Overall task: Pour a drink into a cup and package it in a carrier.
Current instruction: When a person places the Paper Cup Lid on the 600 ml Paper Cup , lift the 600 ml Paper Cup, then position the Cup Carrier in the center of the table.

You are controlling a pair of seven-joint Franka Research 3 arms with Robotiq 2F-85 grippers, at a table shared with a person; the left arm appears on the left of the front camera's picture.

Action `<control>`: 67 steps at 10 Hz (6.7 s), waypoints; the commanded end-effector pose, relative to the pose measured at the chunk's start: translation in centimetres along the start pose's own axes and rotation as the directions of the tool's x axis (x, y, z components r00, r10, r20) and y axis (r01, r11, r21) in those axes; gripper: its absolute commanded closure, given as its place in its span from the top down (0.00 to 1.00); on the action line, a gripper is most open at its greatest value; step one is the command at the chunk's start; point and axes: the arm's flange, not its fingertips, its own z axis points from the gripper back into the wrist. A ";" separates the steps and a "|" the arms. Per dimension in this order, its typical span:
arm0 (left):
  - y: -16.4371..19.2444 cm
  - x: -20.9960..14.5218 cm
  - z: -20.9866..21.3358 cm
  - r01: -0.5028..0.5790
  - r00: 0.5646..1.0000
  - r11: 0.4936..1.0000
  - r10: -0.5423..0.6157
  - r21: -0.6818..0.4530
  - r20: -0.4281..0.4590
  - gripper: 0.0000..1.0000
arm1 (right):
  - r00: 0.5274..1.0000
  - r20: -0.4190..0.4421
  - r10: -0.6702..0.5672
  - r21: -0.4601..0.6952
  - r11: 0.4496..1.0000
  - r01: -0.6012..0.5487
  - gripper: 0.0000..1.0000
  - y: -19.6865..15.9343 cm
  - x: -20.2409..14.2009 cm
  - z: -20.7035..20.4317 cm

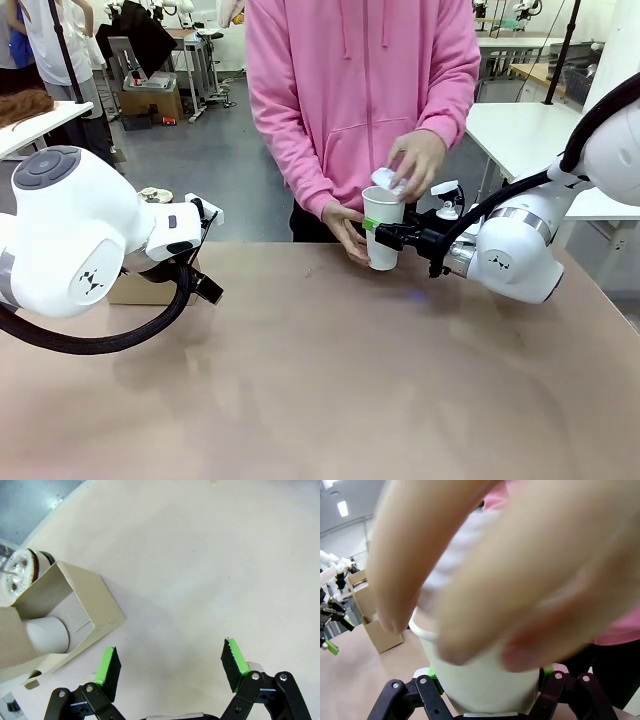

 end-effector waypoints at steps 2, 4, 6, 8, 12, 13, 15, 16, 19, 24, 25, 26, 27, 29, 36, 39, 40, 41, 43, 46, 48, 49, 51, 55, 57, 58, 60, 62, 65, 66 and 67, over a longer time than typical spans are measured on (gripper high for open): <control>0.1 0.0 0.0 -0.002 1.000 1.000 0.002 -0.002 0.001 1.00 | 1.000 0.009 -0.002 -0.013 1.000 0.002 0.80 0.3 0.2 -0.3; 0.1 0.0 0.0 -0.002 1.000 1.000 0.002 -0.002 0.001 1.00 | 1.000 0.009 -0.002 -0.013 1.000 0.002 0.80 0.3 0.2 -0.3; 0.1 0.0 0.0 -0.002 1.000 1.000 0.002 -0.002 0.001 1.00 | 1.000 0.009 -0.002 -0.013 1.000 0.002 0.80 0.3 0.2 -0.3; 0.1 0.0 0.0 -0.002 1.000 1.000 0.002 -0.002 0.001 1.00 | 1.000 0.009 -0.002 -0.013 1.000 0.002 0.80 0.3 0.2 -0.3; 0.1 0.0 0.0 -0.002 1.000 1.000 0.002 -0.002 0.001 1.00 | 1.000 0.009 -0.002 -0.013 1.000 0.002 0.80 0.3 0.2 -0.3; 0.1 0.0 0.0 -0.002 1.000 1.000 0.002 -0.002 0.001 1.00 | 1.000 0.009 -0.002 -0.013 1.000 0.002 0.80 0.3 0.2 -0.3; 0.1 0.0 0.0 -0.002 1.000 1.000 0.002 -0.002 0.001 1.00 | 1.000 0.009 -0.002 -0.013 1.000 0.002 0.80 0.3 0.2 -0.3; 0.1 0.0 0.0 -0.002 1.000 1.000 0.002 -0.002 0.001 1.00 | 1.000 0.009 -0.002 -0.013 1.000 0.002 0.80 0.3 0.2 -0.3; 0.1 0.0 0.0 -0.002 1.000 1.000 0.002 -0.002 0.001 1.00 | 1.000 0.009 -0.002 -0.013 1.000 0.002 0.80 0.3 0.2 -0.3; 0.1 0.0 0.0 -0.002 1.000 1.000 0.002 -0.002 0.001 1.00 | 1.000 0.009 -0.002 -0.013 1.000 0.002 0.80 0.3 0.2 -0.3; 0.1 0.0 0.0 -0.002 1.000 1.000 0.002 -0.002 0.001 1.00 | 1.000 0.009 -0.002 -0.013 1.000 0.002 0.80 0.3 0.2 -0.3; 0.1 0.0 0.0 -0.002 1.000 1.000 0.002 -0.002 0.001 1.00 | 1.000 0.009 -0.002 -0.013 1.000 0.002 0.80 0.3 0.2 -0.3; 0.1 0.0 0.0 -0.002 1.000 1.000 0.002 -0.002 0.001 1.00 | 1.000 0.009 -0.002 -0.013 1.000 0.002 0.80 0.3 0.2 -0.3; 0.1 0.0 0.0 -0.002 1.000 1.000 0.002 -0.002 0.001 1.00 | 1.000 0.009 -0.002 -0.013 1.000 0.002 0.80 0.3 0.2 -0.3; 0.1 0.0 0.0 -0.002 1.000 1.000 0.002 -0.002 0.001 1.00 | 1.000 -0.029 0.008 0.015 1.000 -0.007 0.81 0.7 1.7 0.3; 0.1 0.0 0.0 -0.002 1.000 1.000 0.002 -0.002 0.001 1.00 | 0.996 -0.057 0.061 0.048 0.997 -0.059 0.81 3.7 10.5 1.7; 0.1 0.0 0.0 -0.002 1.000 1.000 0.002 -0.002 0.001 1.00 | 0.996 -0.055 0.066 0.056 0.996 -0.063 0.81 5.1 13.9 2.5; 0.1 0.0 0.0 -0.002 1.000 1.000 0.002 -0.002 0.001 1.00 | 0.997 -0.063 0.054 0.064 0.997 -0.050 0.81 6.4 16.7 3.6; 0.1 0.0 0.0 -0.002 1.000 1.000 0.002 -0.002 0.001 1.00 | 0.998 -0.055 0.041 0.077 0.996 -0.036 0.81 9.4 21.9 6.6; 0.1 0.0 0.0 -0.002 1.000 1.000 0.002 -0.002 0.001 1.00 | 0.999 -0.031 0.039 0.062 0.997 -0.037 0.81 12.1 26.0 9.7; 0.1 0.0 0.0 -0.002 1.000 1.000 0.002 -0.002 0.001 1.00 | 0.999 -0.004 0.045 0.034 0.998 -0.045 0.81 12.2 26.2 9.7; 0.1 0.0 0.0 -0.002 1.000 1.000 0.002 -0.002 0.001 1.00 | 0.999 -0.006 0.043 0.049 0.998 -0.043 0.81 12.2 25.9 9.5; 0.1 0.0 0.0 -0.002 1.000 1.000 0.002 -0.002 0.001 1.00 | 0.998 -0.005 0.064 0.044 0.997 -0.063 0.81 12.4 26.5 10.1; 0.1 0.0 0.0 -0.002 1.000 1.000 0.002 -0.002 0.001 1.00 | 0.998 -0.005 0.064 0.044 0.997 -0.063 0.81 12.4 26.5 10.1; 0.1 0.0 0.0 -0.002 1.000 1.000 0.002 -0.002 0.001 1.00 | 0.998 -0.005 0.064 0.044 0.997 -0.063 0.81 12.4 26.5 10.1; 0.1 0.0 0.0 -0.002 1.000 1.000 0.002 -0.002 0.001 1.00 | 0.998 -0.005 0.064 0.044 0.997 -0.063 0.81 12.4 26.5 10.1; 0.1 0.0 0.0 -0.002 1.000 1.000 0.002 -0.002 0.001 1.00 | 0.998 -0.005 0.064 0.044 0.997 -0.063 0.81 12.4 26.5 10.1; 0.2 0.8 1.3 -0.014 1.000 1.000 0.014 -0.019 -0.010 1.00 | 0.998 -0.005 0.064 0.044 0.997 -0.063 0.81 12.4 26.5 10.1; 1.4 3.1 6.3 -0.042 0.996 0.999 0.041 -0.009 -0.075 1.00 | 0.998 -0.005 0.064 0.044 0.997 -0.063 0.81 12.4 26.5 10.1; 2.4 4.3 8.6 -0.058 0.996 0.998 0.058 0.001 -0.073 1.00 | 0.998 -0.005 0.064 0.044 0.997 -0.063 0.81 12.4 26.5 10.1; 3.4 5.2 10.9 -0.082 0.995 0.997 0.082 0.002 -0.055 1.00 | 0.998 -0.005 0.064 0.044 0.997 -0.063 0.81 12.4 26.5 10.1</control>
